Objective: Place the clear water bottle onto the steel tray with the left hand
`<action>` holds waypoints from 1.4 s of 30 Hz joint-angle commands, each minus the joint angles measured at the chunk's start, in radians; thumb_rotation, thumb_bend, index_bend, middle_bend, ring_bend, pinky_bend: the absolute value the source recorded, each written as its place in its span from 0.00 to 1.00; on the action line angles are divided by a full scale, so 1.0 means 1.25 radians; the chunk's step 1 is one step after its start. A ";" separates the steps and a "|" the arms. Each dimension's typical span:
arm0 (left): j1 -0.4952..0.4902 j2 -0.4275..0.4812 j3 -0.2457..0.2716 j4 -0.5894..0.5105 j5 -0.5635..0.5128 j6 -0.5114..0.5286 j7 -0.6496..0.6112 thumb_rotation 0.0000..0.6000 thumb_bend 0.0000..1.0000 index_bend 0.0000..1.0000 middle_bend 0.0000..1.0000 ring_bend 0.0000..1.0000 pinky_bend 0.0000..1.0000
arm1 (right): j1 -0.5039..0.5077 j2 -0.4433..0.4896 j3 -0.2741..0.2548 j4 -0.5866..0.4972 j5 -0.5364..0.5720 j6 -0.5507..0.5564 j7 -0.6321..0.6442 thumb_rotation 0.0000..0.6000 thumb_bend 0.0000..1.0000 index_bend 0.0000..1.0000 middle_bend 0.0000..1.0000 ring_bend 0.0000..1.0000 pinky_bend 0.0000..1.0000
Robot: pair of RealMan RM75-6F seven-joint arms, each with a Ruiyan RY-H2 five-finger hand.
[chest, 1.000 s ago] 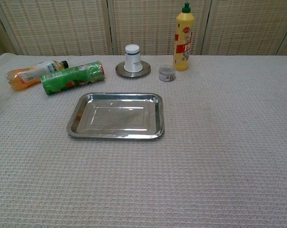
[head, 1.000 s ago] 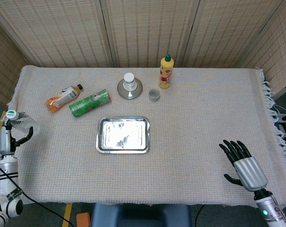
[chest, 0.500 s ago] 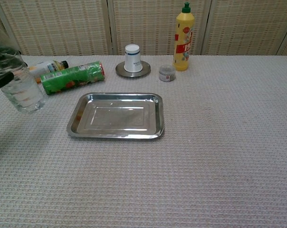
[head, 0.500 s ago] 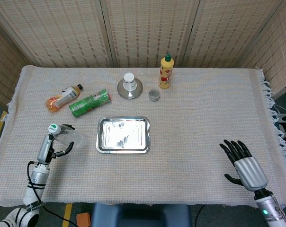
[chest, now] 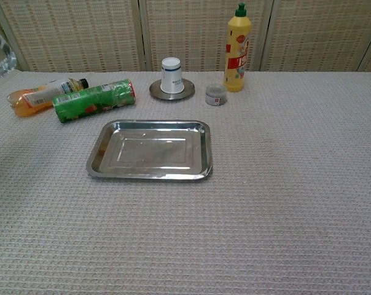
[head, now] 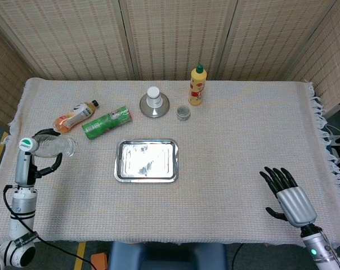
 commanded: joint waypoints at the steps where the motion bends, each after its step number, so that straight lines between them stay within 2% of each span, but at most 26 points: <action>1: -0.002 -0.018 0.064 0.031 -0.034 -0.150 -0.028 1.00 0.53 0.36 0.32 0.18 0.32 | 0.000 0.001 -0.001 -0.002 0.000 -0.001 -0.002 1.00 0.08 0.00 0.00 0.00 0.00; 4: -0.015 -0.049 0.070 0.081 -0.037 -0.183 -0.049 1.00 0.53 0.36 0.32 0.18 0.32 | -0.002 0.002 -0.001 -0.003 0.000 0.003 0.000 1.00 0.08 0.00 0.00 0.00 0.00; 6: -0.021 -0.054 0.058 0.088 -0.029 -0.165 -0.059 1.00 0.54 0.36 0.31 0.18 0.32 | -0.003 0.005 -0.002 -0.003 -0.001 0.005 0.003 1.00 0.08 0.00 0.00 0.00 0.00; 9: -0.030 -0.035 0.031 0.048 0.008 -0.092 -0.062 1.00 0.53 0.36 0.31 0.18 0.32 | -0.003 0.011 -0.004 -0.005 -0.007 0.009 0.011 1.00 0.08 0.00 0.00 0.00 0.00; 13: -0.032 0.001 0.021 -0.026 0.037 -0.048 0.000 1.00 0.54 0.37 0.31 0.18 0.32 | -0.007 0.015 -0.004 -0.005 -0.011 0.019 0.018 1.00 0.08 0.00 0.00 0.00 0.00; 17: -0.028 0.003 0.045 -0.037 0.018 -0.089 0.011 1.00 0.53 0.37 0.31 0.18 0.32 | -0.008 0.016 -0.008 -0.006 -0.017 0.019 0.016 1.00 0.08 0.00 0.00 0.00 0.00; 24: -0.039 -0.070 0.078 0.088 -0.014 -0.174 -0.034 1.00 0.53 0.37 0.32 0.18 0.31 | -0.005 0.018 -0.010 -0.008 -0.015 0.010 0.017 1.00 0.08 0.00 0.00 0.00 0.00; 27: -0.053 -0.085 0.070 0.106 0.001 -0.162 -0.041 1.00 0.53 0.37 0.31 0.18 0.31 | -0.005 0.017 -0.008 -0.007 -0.011 0.009 0.016 1.00 0.08 0.00 0.00 0.00 0.00; 30: -0.079 -0.085 0.057 0.080 0.020 -0.154 -0.022 1.00 0.53 0.37 0.31 0.18 0.29 | -0.004 0.016 -0.006 -0.007 -0.006 0.006 0.014 1.00 0.08 0.00 0.00 0.00 0.00; 34: -0.119 -0.106 0.050 0.058 0.035 -0.174 0.023 1.00 0.53 0.37 0.31 0.18 0.29 | 0.001 0.014 -0.005 -0.007 -0.001 -0.007 0.011 1.00 0.08 0.00 0.00 0.00 0.00; 42: -0.187 -0.171 0.029 0.071 0.030 -0.217 0.060 1.00 0.54 0.37 0.31 0.18 0.29 | 0.005 0.017 0.000 -0.008 0.014 -0.019 0.015 1.00 0.08 0.00 0.00 0.00 0.00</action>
